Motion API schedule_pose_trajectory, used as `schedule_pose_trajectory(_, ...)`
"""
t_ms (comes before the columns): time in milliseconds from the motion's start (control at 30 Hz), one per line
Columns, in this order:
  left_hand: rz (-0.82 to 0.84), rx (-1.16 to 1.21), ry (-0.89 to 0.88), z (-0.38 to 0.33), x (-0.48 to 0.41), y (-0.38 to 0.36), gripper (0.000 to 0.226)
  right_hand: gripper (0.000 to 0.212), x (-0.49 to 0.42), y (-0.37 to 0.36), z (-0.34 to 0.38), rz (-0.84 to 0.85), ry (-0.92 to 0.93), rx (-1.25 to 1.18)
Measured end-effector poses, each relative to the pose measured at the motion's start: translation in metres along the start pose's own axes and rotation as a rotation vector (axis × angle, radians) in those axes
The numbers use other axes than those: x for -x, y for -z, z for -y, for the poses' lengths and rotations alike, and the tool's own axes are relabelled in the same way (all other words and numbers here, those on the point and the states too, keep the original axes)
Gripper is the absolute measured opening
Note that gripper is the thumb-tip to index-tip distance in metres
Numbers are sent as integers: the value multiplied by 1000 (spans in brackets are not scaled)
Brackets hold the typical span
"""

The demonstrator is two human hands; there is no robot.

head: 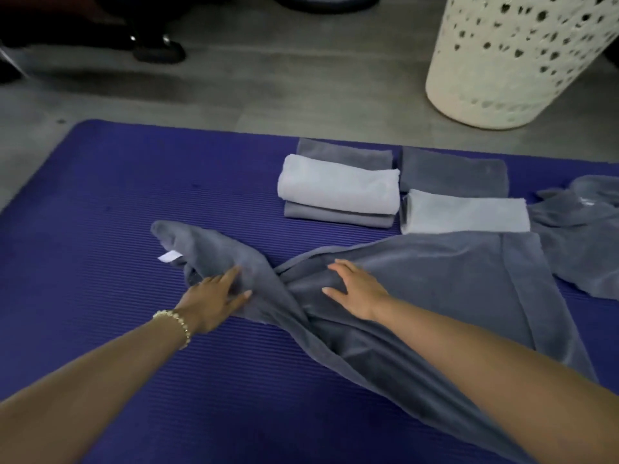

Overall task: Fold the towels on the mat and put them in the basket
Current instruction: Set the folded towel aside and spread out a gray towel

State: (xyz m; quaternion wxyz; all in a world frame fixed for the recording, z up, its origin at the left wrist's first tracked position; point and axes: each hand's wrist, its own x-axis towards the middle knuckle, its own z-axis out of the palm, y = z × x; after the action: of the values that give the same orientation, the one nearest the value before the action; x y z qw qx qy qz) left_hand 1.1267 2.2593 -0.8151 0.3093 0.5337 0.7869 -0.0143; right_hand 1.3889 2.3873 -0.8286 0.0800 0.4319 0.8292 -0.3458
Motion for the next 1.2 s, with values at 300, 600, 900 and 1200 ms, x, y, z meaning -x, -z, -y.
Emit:
schedule_pose_trajectory(300,-77,705,408,9,-28,-2,71,41,-33,-51,101,56,-116,-448)
schedule_pose_trajectory(600,-306,1330,595,31,-12,19,112,14,-10,-78,157,443,169,-479)
schedule_pose_trajectory(900,20,1009,684,126,62,15,72,22,-68,-48,152,34,191,-337)
schedule_pose_trajectory(1200,-123,265,601,166,53,35,65,64,-129,-68,160,5,-140,-377)
